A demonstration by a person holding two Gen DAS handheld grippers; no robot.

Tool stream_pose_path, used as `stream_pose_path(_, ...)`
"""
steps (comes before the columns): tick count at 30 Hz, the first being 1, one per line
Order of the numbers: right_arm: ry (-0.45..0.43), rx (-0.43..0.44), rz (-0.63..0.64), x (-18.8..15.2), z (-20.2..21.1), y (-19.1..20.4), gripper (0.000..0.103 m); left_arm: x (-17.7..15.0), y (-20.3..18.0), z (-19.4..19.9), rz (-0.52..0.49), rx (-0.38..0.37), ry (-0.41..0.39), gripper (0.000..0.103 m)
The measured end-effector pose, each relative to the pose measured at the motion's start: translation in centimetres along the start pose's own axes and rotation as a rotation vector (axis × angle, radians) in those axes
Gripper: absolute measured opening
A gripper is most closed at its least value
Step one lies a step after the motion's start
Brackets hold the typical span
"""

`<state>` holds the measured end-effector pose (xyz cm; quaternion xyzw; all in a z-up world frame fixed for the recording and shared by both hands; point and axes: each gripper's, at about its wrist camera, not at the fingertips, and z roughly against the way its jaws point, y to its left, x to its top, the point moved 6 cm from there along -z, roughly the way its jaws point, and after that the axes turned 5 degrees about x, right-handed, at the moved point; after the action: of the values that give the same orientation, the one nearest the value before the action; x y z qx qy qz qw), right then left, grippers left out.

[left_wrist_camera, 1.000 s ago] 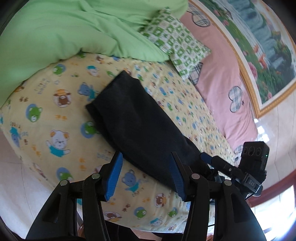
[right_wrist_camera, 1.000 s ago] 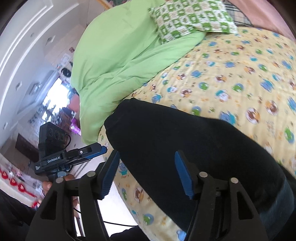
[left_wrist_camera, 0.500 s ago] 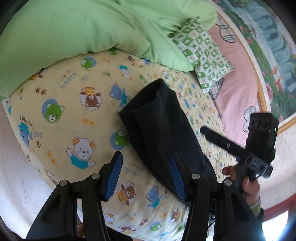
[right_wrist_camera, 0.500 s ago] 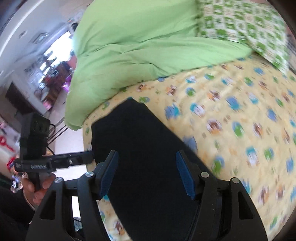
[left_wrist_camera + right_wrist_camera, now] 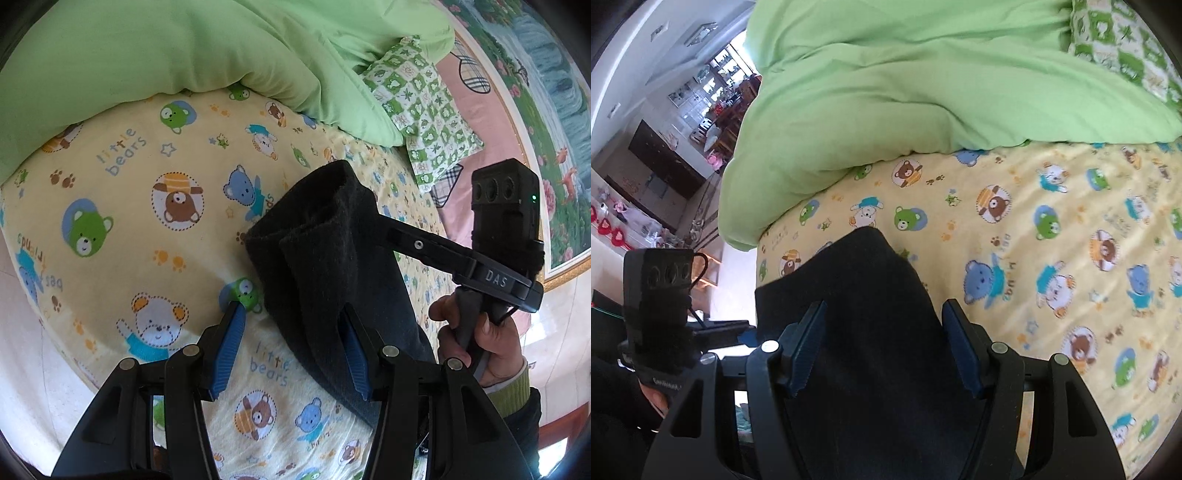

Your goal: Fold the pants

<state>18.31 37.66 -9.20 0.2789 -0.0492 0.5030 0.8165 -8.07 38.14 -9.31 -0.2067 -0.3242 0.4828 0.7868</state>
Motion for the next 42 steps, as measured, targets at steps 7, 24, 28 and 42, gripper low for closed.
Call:
stream_pose_path(7,0.028,0.045,-0.047,0.2,-1.3,-1.2,0.048,0.7,-0.5,-0.6,-0.02,0.023,-0.044,0.041)
stream_pose_path(24,-0.241,0.136,-0.056,-3.2,10.2,0.3,0.026,-0.1,-10.9,4.5,-0.23,-0.137,-0.112,0.02)
stream_pose_path(28,-0.322,0.124,-0.057,-5.2,14.2,0.7,0.026,-2.0,-15.2,5.6,-0.317,-0.197,-0.104,0.02)
stream_pose_path(42,-0.587,0.049,-0.144,-16.2,25.0,0.0,0.024,-11.6,-27.1,5.3,-0.575,-0.295,0.002,0.02)
